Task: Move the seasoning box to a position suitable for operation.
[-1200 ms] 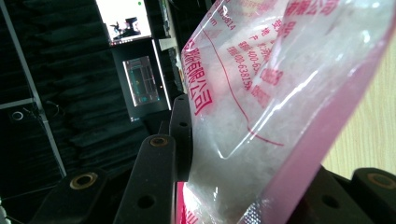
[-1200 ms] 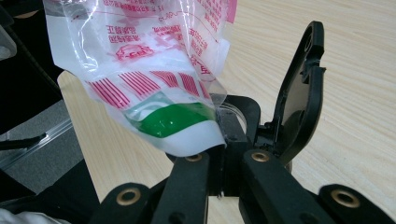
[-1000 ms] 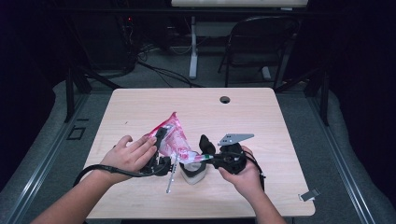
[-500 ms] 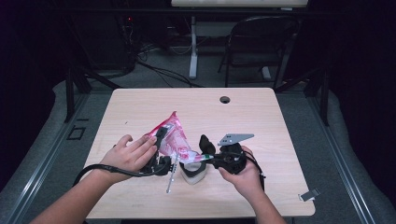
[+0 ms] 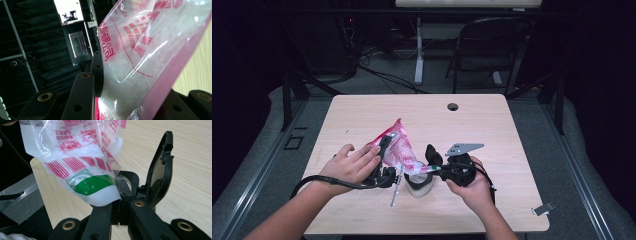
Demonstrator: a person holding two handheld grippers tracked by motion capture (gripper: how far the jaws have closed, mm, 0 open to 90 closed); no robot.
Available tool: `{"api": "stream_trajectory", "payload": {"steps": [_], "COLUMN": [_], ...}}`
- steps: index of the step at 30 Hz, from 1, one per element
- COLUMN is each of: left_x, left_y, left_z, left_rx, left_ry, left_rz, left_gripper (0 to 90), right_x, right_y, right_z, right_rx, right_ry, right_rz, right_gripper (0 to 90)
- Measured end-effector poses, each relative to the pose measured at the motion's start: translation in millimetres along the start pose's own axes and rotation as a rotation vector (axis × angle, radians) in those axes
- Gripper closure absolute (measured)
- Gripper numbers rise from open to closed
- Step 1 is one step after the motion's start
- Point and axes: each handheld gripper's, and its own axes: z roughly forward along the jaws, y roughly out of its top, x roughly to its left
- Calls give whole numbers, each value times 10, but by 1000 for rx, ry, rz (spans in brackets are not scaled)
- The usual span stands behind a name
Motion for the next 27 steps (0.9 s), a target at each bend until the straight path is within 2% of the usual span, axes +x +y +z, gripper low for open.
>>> {"api": "stream_trajectory", "payload": {"steps": [3,16,27], "left_x": [9,32,40], "left_y": [5,16,27], "left_z": [-3,-12,-18], "left_rx": [-2,1,-8], "left_ry": [12,11,23], "left_rz": [12,25,22], "left_gripper": [726,727,740], "right_x": [-3,-4,-10], "right_y": [0,-1,-2], "right_z": [-1,-2,-13], "right_rx": [3,2,1], "right_ry": [-1,-3,-8], "right_rz": [0,2,3], "right_gripper": [900,900,900]}}
